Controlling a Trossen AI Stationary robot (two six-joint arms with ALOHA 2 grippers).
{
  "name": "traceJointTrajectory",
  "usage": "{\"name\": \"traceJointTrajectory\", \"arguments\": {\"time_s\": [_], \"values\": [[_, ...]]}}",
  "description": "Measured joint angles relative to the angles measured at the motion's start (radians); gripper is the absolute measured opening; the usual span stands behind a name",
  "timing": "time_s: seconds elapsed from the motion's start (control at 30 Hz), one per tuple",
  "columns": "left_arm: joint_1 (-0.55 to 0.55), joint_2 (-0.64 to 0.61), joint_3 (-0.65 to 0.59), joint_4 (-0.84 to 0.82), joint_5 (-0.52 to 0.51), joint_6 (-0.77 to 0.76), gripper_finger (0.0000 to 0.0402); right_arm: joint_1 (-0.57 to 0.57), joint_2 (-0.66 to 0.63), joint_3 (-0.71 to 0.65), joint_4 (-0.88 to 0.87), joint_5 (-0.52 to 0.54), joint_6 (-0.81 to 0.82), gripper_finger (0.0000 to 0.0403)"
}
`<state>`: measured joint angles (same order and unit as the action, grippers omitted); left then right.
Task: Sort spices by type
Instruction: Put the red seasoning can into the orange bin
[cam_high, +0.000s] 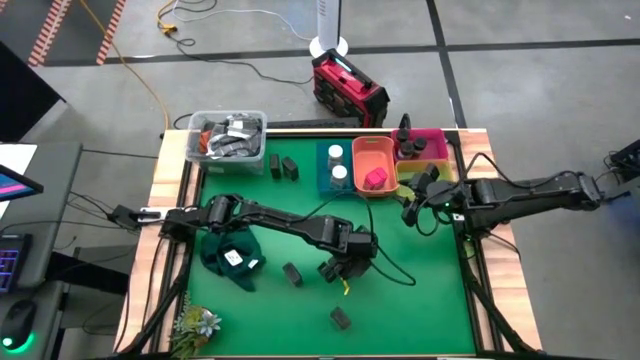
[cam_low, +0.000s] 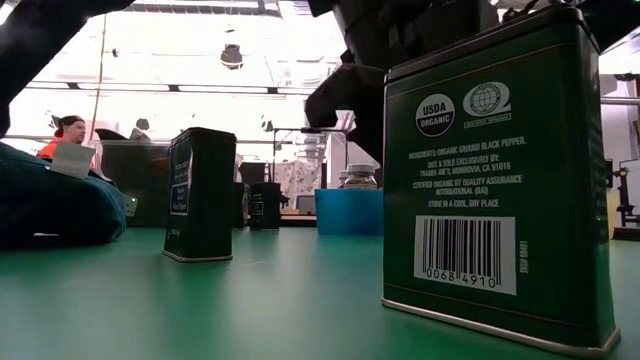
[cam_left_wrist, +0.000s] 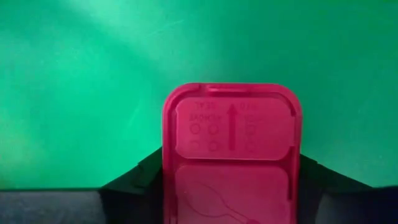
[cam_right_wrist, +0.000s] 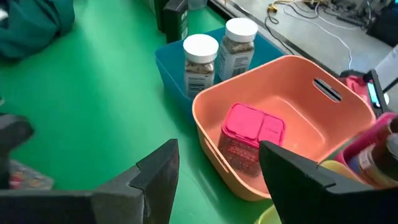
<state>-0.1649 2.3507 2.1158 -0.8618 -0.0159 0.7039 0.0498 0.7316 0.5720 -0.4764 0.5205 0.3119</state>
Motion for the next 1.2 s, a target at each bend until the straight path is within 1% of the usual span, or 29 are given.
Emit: {"name": "traceJointTrajectory", "arguments": {"time_s": [0.1,0.2,0.3,0.4,0.47,0.7,0.8,0.97,1.2], "values": [[0.022,0.000,0.044,-0.049,-0.031,-0.010,0.0200,0.000,-0.041,0.006,-0.028,0.000,0.027,0.0249],[0.050,-0.001,0.085,-0.049,-0.059,-0.011,0.0208,0.000,-0.086,0.008,-0.027,0.004,0.046,0.0249],[0.082,-0.001,0.144,-0.077,-0.060,-0.012,0.0206,0.000,-0.123,0.008,-0.037,0.025,0.073,0.0249],[0.121,-0.003,0.197,-0.072,-0.063,-0.011,0.0201,0.000,-0.143,0.008,-0.080,0.059,0.096,0.0249],[0.151,-0.003,0.235,-0.096,-0.064,-0.012,0.0201,0.000,-0.150,0.008,-0.114,0.062,0.105,0.0249],[0.253,-0.016,0.240,-0.043,-0.061,0.007,0.0206,0.000,-0.148,0.008,-0.125,0.063,0.107,0.0249],[0.293,-0.016,0.240,-0.047,-0.028,-0.001,0.0205,-0.005,-0.149,0.008,-0.128,0.072,0.108,0.0249],[0.336,-0.016,0.240,-0.039,0.039,-0.028,0.0205,-0.018,-0.149,0.008,-0.179,0.200,0.134,0.0249],[0.370,-0.016,0.240,0.018,0.042,-0.040,0.0205,-0.025,-0.149,0.008,-0.203,0.409,0.164,0.0249]]}}
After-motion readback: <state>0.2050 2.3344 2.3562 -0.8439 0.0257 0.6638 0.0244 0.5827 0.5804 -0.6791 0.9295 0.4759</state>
